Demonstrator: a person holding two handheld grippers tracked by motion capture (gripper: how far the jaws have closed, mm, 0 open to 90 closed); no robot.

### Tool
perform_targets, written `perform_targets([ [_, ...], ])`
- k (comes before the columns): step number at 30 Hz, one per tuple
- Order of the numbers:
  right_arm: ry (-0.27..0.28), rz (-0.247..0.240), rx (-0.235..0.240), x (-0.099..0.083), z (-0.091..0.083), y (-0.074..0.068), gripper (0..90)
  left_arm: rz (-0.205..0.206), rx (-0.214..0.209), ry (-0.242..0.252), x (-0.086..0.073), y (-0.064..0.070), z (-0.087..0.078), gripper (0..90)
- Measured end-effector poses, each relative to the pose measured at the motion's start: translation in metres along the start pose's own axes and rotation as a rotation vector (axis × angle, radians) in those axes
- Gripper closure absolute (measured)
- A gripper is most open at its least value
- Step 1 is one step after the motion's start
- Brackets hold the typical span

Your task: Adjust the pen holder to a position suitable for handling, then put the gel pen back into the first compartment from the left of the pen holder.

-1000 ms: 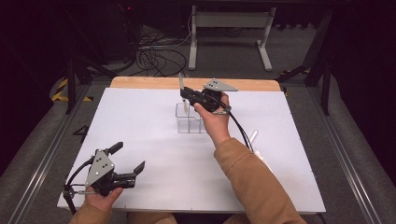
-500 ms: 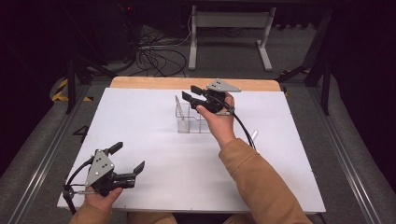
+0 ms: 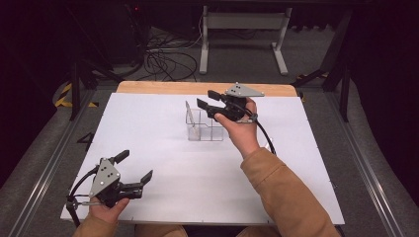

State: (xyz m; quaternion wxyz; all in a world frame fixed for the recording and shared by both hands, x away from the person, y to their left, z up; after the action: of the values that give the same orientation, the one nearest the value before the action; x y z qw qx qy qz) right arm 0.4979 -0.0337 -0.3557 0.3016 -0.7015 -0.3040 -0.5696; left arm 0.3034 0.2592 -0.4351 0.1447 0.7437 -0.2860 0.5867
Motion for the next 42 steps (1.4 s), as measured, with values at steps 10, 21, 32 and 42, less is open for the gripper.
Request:
perform_targets([
  [10, -0.034, 0.002, -0.004, 0.008, -0.031, 0.002, 40.1, -0.009, -0.002, 0.009, 0.001, 0.001, 0.000, 6.3],
  [21, -0.055, 0.009, -0.039, 0.006, -0.062, 0.015, 38.2, -0.009, 0.016, 0.004, 0.003, 0.002, 0.000, 5.7],
  [32, -0.135, 0.051, -0.105, 0.000, -0.089, 0.029, 41.9, -0.008, 0.015, 0.009, 0.005, 0.002, -0.001, 5.8],
  [42, -0.174, -0.005, -0.125, -0.006, -0.105, 0.043, 35.5, -0.006, 0.022, 0.007, 0.005, 0.002, 0.001, 6.0],
])
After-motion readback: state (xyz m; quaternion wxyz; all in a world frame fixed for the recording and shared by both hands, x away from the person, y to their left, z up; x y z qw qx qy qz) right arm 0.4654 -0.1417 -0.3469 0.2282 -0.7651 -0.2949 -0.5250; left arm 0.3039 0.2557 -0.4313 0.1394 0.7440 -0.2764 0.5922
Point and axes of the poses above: each handheld gripper's, and its own axes: z roughly forward along the jaws, x roughly out of its top, y roughly to its right, the point moved 3 cm from there along z, roughly forward along the jaws, and after that the axes turned 2 degrees about -x, right-handed, at the moved point
